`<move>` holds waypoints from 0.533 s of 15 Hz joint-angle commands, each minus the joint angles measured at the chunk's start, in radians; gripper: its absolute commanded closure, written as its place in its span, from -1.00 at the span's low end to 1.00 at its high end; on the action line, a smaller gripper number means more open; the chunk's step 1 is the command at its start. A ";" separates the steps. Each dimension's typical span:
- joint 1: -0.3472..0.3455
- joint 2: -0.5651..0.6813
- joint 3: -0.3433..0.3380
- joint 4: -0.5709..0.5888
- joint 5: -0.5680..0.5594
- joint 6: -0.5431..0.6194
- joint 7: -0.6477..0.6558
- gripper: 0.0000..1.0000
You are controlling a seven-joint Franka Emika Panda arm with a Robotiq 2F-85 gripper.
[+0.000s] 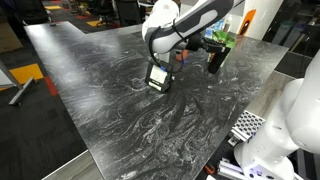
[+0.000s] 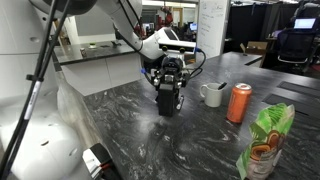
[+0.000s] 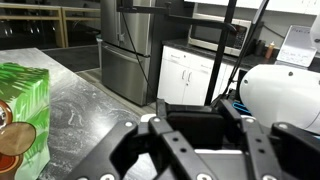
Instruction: Turn the duster around, then use it to clean the table
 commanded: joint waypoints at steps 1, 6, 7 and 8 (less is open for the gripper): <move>-0.034 0.040 0.029 0.035 -0.026 -0.038 -0.045 0.44; -0.042 0.054 0.037 0.045 -0.036 -0.042 -0.057 -0.67; -0.043 0.054 0.039 0.050 -0.037 -0.042 -0.056 -0.83; -0.045 0.051 0.040 0.055 -0.037 -0.041 -0.054 -0.96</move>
